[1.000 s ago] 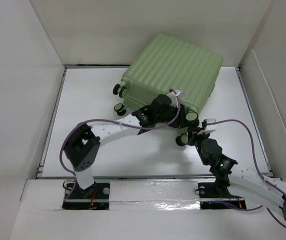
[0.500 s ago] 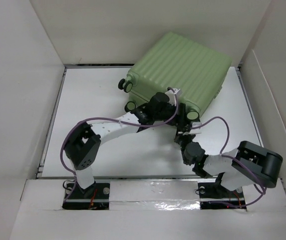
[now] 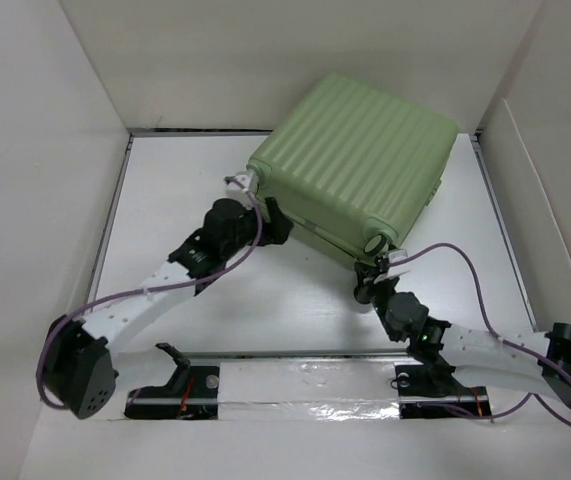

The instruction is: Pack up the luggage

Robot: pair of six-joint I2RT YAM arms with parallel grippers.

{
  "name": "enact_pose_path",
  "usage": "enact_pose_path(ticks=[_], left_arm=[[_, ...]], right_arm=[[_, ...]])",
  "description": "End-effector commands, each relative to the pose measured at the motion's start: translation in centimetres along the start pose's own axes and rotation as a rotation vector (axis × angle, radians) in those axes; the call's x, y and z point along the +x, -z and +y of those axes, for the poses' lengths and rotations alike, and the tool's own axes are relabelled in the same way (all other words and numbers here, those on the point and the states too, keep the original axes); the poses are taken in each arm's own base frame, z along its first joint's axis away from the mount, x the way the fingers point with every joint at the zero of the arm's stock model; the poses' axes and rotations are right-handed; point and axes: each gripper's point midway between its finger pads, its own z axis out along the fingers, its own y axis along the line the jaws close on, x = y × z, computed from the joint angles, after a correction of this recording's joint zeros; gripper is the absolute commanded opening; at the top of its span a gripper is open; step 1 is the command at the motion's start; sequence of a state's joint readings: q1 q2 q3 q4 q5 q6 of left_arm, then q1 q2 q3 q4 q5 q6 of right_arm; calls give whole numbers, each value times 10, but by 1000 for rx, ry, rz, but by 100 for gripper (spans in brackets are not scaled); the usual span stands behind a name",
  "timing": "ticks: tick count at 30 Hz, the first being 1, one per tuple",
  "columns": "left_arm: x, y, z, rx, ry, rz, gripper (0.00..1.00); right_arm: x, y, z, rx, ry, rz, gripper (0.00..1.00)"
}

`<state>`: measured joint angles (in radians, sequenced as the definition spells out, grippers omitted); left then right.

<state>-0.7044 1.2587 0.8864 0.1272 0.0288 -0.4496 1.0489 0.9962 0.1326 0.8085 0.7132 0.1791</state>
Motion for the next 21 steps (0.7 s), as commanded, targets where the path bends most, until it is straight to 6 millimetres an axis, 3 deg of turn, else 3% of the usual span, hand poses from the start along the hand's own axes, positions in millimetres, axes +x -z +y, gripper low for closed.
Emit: enact_pose_path(ticks=[1,2,3,4,5,9,11,12,14,15,17,18,20,21], left_arm=[[-18,34,58,-150,135,-165,73],[-31,39,63,-139,173,-234,64],[-27,45,77,-153,227,-259,64],[-38,53,81,-136,252,-295,64],[-51,60,105,-187,284,-340,66],[-76,62,112,-209,262,-295,75],[-75,55,119,-250,224,-242,79],[-87,54,112,-232,201,-245,81],[-82,45,118,-257,157,-169,82],[-94,42,110,-230,133,-172,83],[-81,27,110,-206,120,-73,83],[-89,24,107,-194,84,-69,83],[-80,11,113,-210,65,-6,83],[-90,8,110,-203,35,-5,83]], right_arm=[[-45,12,60,-258,-200,-48,0],[-49,13,60,-262,-189,-46,0],[-50,12,58,-257,-179,-48,0],[-51,13,60,-270,-178,-50,0],[-51,14,60,-277,-180,-51,0],[-47,18,57,-293,-187,-52,0],[-47,18,56,-295,-185,-52,0],[-48,19,56,-299,-186,-56,0],[-49,20,55,-308,-186,-61,0],[-49,20,56,-315,-182,-60,0],[-50,20,56,-324,-181,-64,0],[-50,19,54,-326,-178,-66,0],[-50,20,55,-340,-177,-67,0],[-50,20,54,-341,-178,-69,0]])
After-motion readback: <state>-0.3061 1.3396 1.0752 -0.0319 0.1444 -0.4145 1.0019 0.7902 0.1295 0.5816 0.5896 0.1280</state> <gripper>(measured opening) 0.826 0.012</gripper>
